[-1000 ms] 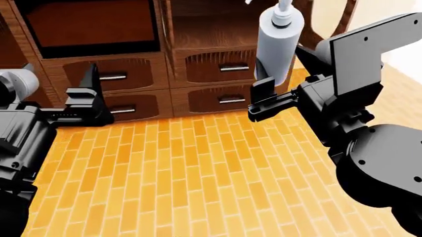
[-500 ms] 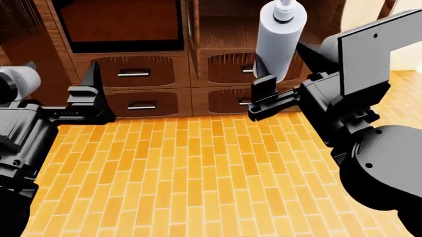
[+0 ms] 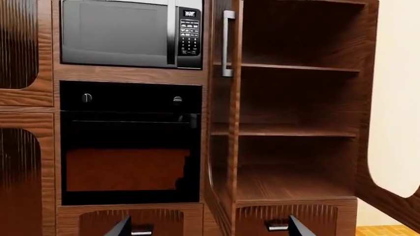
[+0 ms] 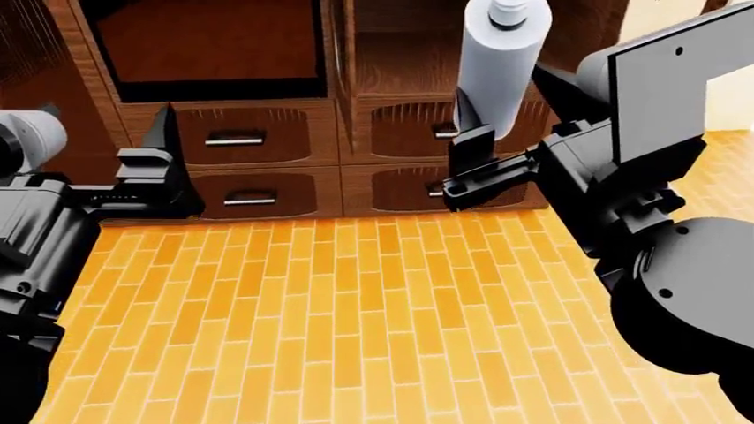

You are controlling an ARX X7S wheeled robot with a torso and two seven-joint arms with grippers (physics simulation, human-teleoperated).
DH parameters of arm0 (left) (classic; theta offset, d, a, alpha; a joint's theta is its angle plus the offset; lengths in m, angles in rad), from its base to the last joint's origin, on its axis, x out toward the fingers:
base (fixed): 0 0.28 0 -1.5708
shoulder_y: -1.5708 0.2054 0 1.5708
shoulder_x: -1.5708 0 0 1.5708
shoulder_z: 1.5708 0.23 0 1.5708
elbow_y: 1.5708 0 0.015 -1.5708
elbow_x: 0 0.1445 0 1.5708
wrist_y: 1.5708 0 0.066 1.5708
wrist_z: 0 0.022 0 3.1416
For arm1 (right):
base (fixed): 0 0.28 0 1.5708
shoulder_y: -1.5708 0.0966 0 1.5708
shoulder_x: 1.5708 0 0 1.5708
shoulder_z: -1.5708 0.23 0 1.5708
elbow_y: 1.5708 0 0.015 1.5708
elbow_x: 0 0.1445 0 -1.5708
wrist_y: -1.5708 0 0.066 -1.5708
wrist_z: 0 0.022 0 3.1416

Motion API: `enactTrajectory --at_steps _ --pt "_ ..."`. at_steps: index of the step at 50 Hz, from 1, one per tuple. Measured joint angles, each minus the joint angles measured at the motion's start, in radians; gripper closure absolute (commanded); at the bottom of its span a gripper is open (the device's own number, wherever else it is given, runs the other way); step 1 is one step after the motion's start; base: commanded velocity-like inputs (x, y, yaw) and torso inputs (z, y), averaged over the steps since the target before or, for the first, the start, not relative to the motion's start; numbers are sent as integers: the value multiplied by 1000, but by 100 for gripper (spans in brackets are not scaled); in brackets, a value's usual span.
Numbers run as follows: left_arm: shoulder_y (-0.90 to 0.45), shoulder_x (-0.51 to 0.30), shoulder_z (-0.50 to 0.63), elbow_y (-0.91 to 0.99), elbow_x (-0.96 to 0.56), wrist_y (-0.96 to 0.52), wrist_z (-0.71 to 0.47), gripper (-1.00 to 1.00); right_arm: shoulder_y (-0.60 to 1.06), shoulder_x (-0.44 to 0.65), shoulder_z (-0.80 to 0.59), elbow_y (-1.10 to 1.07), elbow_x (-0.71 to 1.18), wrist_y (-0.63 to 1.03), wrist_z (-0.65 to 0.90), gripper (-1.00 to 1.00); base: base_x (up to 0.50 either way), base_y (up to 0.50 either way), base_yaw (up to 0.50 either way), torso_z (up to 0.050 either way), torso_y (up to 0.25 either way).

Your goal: Pick the soap dispenser from the counter and place it in the cabinet.

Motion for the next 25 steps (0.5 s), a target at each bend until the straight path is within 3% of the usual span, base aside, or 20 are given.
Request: enactTrajectory --at_steps 16,25 --pt "-19 -10 -4 -6 -19 0 -2 -100 1 0 -4 6 -2 3 0 100 494 -60 0 0 1" --pt "-28 -13 -6 -11 -29 0 -3 -100 -1 -13 -15 22 -8 3 -10 100 254 -421 0 0 1"
